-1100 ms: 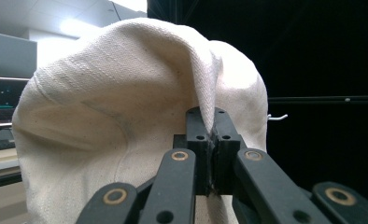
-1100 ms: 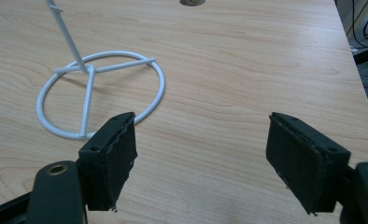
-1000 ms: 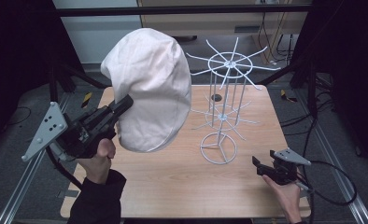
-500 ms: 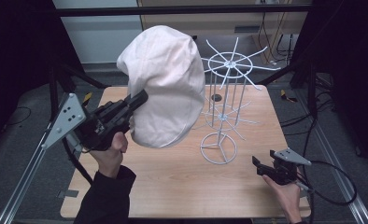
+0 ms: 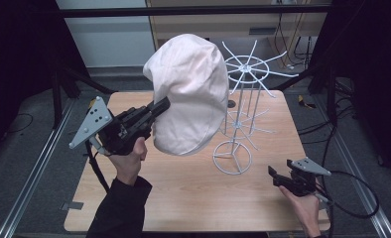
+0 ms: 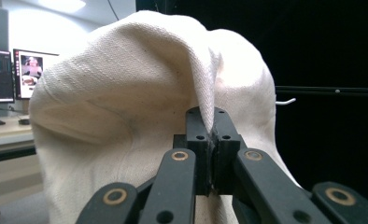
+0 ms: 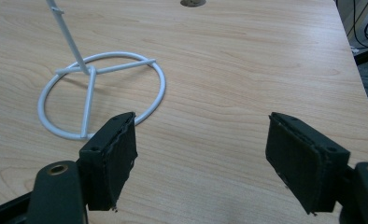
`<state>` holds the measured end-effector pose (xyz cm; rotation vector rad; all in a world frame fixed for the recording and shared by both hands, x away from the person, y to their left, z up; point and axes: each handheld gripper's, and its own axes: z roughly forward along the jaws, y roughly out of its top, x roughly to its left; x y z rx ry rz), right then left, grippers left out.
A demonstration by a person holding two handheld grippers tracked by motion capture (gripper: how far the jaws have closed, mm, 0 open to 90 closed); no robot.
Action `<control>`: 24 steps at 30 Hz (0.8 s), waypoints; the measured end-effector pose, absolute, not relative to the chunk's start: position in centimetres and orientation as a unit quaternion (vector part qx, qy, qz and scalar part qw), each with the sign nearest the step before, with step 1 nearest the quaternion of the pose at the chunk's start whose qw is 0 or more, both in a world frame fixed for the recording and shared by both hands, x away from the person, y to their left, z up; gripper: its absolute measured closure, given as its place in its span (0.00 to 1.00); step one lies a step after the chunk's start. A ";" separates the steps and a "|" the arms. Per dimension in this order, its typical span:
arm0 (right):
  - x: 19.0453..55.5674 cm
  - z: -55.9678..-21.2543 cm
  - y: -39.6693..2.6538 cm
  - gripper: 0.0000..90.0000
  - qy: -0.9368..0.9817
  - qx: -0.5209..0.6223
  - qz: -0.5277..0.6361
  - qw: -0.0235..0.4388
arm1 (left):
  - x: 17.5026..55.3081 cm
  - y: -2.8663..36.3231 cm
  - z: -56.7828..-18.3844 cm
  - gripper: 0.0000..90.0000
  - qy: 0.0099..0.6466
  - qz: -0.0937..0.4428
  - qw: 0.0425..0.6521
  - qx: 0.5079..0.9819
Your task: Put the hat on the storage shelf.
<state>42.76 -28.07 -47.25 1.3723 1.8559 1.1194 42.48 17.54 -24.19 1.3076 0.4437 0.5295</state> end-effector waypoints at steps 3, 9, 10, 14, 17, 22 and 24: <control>42.8 -47.3 -28.1 0.28 0.694 0.513 0.418 0.284 | 42.9 17.8 -24.7 0.98 0.212 0.239 0.735 0.599; 42.8 -47.3 -28.1 0.28 0.694 0.513 0.418 0.283 | 43.7 18.4 -25.7 0.98 0.231 0.233 0.724 0.607; 42.8 -47.3 -28.1 0.28 0.694 0.513 0.418 0.282 | 43.9 18.4 -25.9 0.98 0.234 0.232 0.721 0.609; 42.8 -47.3 -28.1 0.28 0.694 0.513 0.418 0.282 | 44.5 18.7 -26.7 0.98 0.245 0.230 0.708 0.621; 42.8 -47.3 -28.1 0.28 0.695 0.514 0.417 0.282 | 44.9 18.7 -27.2 0.98 0.252 0.228 0.699 0.629; 42.8 -47.3 -28.1 0.28 0.694 0.516 0.418 0.279 | 45.3 18.6 -27.8 0.98 0.258 0.227 0.687 0.641; 42.8 -47.3 -28.1 0.28 0.694 0.516 0.418 0.278 | 45.4 18.5 -28.1 0.98 0.259 0.227 0.681 0.646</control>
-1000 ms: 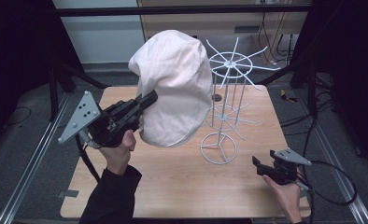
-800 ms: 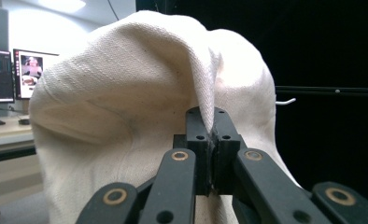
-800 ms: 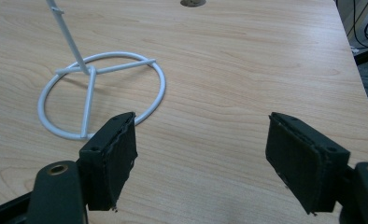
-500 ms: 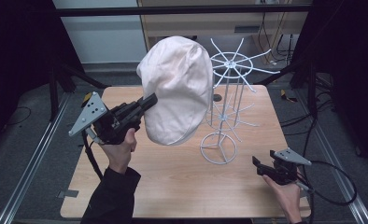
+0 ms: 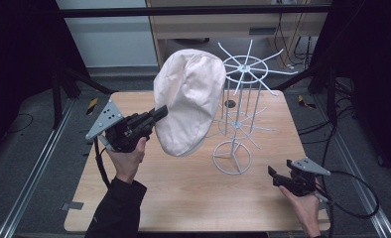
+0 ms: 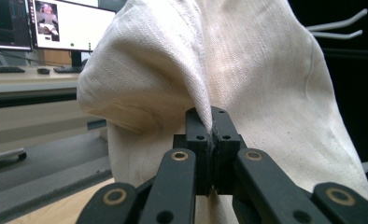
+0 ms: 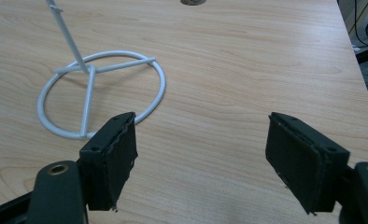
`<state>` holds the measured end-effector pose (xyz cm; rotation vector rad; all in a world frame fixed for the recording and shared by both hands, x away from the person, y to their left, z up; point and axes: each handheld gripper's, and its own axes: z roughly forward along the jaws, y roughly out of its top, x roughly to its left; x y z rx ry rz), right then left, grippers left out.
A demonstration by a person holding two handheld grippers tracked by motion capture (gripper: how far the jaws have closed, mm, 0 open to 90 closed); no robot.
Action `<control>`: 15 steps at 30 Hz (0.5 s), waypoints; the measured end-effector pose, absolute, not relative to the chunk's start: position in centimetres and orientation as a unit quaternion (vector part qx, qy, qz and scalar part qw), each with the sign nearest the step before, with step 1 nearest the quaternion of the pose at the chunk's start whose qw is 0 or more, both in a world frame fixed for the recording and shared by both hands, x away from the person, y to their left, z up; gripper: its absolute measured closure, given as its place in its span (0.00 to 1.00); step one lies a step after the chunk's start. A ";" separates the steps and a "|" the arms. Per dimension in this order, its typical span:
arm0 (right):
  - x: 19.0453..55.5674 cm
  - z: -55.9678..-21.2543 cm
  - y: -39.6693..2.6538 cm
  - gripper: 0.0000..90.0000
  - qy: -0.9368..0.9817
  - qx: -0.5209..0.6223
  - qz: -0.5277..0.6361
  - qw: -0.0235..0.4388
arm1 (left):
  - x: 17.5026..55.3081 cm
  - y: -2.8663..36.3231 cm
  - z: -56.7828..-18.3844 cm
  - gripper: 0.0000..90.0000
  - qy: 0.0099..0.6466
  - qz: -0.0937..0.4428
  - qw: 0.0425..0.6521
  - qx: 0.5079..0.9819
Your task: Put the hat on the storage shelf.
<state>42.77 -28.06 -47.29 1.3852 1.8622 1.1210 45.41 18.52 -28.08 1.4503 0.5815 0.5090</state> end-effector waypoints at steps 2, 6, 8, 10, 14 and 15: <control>42.8 -47.3 -28.1 0.28 0.695 0.515 0.417 0.280 | 45.4 18.4 -28.4 0.98 0.260 0.229 0.674 0.652; 42.8 -47.3 -28.0 0.28 0.694 0.515 0.417 0.280 | 45.7 18.1 -29.0 0.98 0.263 0.231 0.663 0.662; 42.8 -47.4 -28.0 0.28 0.694 0.515 0.418 0.280 | 45.8 18.0 -29.3 0.98 0.266 0.232 0.657 0.666; 42.8 -47.4 -28.0 0.28 0.694 0.514 0.417 0.281 | 46.0 17.8 -29.4 0.98 0.268 0.231 0.656 0.667; 42.8 -47.4 -28.0 0.28 0.695 0.515 0.417 0.281 | 46.2 17.5 -29.7 0.97 0.271 0.231 0.650 0.671; 42.8 -47.4 -28.0 0.28 0.695 0.515 0.417 0.281 | 46.2 17.5 -29.7 0.97 0.271 0.231 0.650 0.671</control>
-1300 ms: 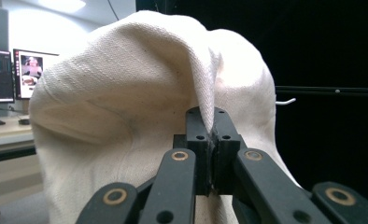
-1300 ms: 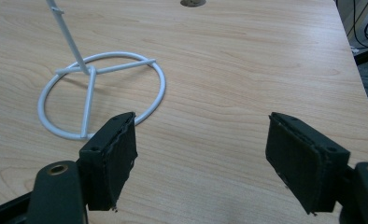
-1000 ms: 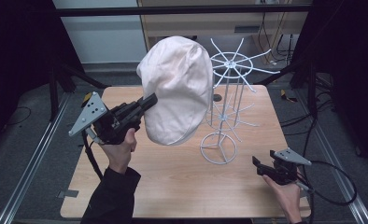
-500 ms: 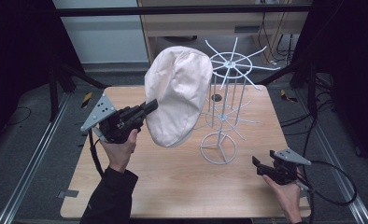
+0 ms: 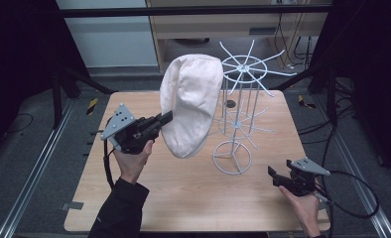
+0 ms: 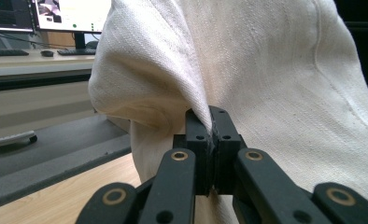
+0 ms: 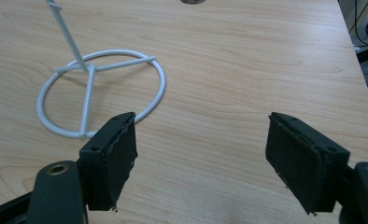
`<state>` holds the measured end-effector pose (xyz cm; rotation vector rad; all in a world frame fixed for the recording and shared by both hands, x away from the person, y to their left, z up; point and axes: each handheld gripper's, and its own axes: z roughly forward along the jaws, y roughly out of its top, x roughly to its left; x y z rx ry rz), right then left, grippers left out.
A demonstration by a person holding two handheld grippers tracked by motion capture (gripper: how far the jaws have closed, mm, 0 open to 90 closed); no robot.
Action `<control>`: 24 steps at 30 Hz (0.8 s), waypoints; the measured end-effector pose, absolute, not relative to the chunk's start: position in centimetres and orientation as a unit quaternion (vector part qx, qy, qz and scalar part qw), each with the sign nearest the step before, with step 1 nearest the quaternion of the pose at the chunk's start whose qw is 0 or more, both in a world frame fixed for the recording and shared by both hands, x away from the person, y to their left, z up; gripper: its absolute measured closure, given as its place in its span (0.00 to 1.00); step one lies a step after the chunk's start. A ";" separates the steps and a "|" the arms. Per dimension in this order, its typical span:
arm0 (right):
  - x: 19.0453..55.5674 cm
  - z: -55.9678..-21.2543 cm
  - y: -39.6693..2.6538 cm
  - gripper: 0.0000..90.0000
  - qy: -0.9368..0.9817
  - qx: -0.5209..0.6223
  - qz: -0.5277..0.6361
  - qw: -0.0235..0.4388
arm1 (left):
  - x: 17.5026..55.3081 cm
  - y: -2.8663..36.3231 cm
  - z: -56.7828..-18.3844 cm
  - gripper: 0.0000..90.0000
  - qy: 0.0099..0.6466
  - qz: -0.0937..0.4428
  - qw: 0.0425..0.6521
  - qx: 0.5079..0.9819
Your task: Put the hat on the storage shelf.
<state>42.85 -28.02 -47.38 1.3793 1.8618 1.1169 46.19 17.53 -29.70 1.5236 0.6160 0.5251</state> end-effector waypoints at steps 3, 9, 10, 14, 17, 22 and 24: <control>42.8 -47.4 -28.0 0.28 0.694 0.515 0.418 0.279 | 46.3 17.5 -29.7 0.97 0.277 0.229 0.649 0.671; 42.9 -47.4 -28.0 0.28 0.695 0.516 0.417 0.279 | 46.6 17.5 -29.6 0.97 0.296 0.226 0.638 0.674; 42.9 -47.4 -28.0 0.28 0.695 0.515 0.417 0.279 | 46.7 17.4 -29.6 0.97 0.299 0.227 0.637 0.673; 42.8 -47.4 -28.0 0.28 0.695 0.516 0.417 0.277 | 46.8 17.1 -29.6 0.95 0.308 0.229 0.631 0.674; 42.8 -47.4 -28.0 0.28 0.695 0.516 0.418 0.277 | 46.9 16.9 -29.7 0.93 0.313 0.230 0.625 0.677; 42.8 -47.4 -27.9 0.28 0.696 0.516 0.417 0.276 | 47.0 16.3 -30.0 0.96 0.316 0.229 0.621 0.680; 42.8 -47.4 -27.9 0.28 0.696 0.516 0.417 0.276 | 47.2 16.2 -30.0 0.96 0.319 0.224 0.621 0.680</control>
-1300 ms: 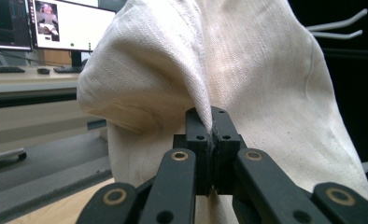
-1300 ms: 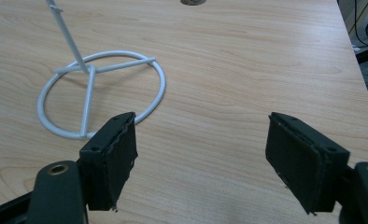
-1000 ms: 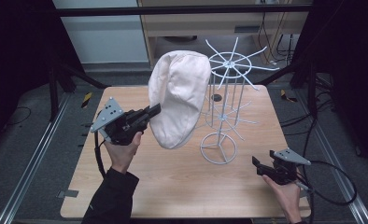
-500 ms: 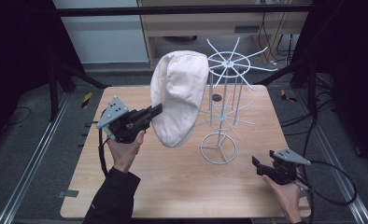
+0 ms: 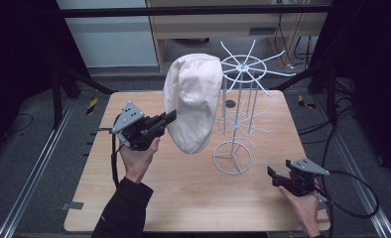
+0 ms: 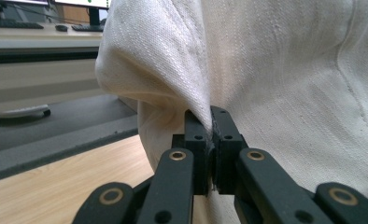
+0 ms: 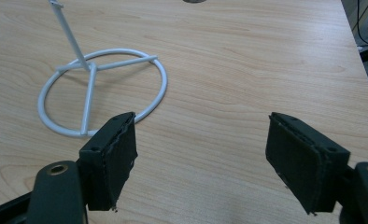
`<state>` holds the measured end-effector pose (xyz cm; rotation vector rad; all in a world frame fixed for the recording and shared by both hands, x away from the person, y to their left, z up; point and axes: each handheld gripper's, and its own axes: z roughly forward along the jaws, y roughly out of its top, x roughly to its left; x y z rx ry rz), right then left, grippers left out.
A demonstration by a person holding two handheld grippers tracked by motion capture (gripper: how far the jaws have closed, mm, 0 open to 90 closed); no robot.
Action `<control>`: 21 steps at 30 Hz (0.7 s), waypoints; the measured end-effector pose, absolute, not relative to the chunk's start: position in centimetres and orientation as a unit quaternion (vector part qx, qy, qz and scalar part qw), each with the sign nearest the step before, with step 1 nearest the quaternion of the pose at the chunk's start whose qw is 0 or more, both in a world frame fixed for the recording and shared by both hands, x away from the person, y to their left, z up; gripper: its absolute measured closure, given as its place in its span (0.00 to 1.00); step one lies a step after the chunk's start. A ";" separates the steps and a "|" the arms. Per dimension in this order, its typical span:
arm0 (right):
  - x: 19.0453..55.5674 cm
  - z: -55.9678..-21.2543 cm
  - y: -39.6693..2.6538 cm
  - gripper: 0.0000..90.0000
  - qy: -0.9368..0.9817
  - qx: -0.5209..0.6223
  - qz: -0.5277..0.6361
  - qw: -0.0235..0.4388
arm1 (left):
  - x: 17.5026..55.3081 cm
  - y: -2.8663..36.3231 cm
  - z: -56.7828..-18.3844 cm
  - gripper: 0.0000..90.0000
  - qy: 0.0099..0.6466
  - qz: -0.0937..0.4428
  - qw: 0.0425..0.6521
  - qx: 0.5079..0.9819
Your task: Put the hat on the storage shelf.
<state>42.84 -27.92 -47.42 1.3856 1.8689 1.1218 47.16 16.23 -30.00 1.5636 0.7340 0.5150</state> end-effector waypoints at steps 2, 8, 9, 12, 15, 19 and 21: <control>42.9 -47.4 -27.9 0.27 0.696 0.516 0.417 0.276 | 47.3 16.2 -30.0 0.94 0.325 0.222 0.618 0.681; 42.9 -47.4 -27.9 0.27 0.696 0.516 0.418 0.275 | 47.3 16.1 -30.3 0.91 0.330 0.216 0.616 0.682; 42.8 -47.4 -27.9 0.27 0.696 0.516 0.417 0.274 | 47.3 16.1 -30.3 0.89 0.331 0.215 0.615 0.682; 42.8 -47.4 -27.9 0.27 0.696 0.516 0.418 0.275 | 47.3 16.2 -30.5 0.86 0.333 0.215 0.613 0.683; 42.9 -47.4 -27.9 0.27 0.696 0.516 0.418 0.274 | 47.2 16.3 -30.8 0.84 0.331 0.213 0.611 0.686; 42.9 -47.4 -27.9 0.27 0.696 0.515 0.418 0.275 | 47.1 16.5 -31.3 0.81 0.334 0.213 0.610 0.687; 42.9 -47.4 -27.9 0.27 0.695 0.516 0.418 0.274 | 47.0 16.7 -31.6 0.78 0.336 0.213 0.606 0.689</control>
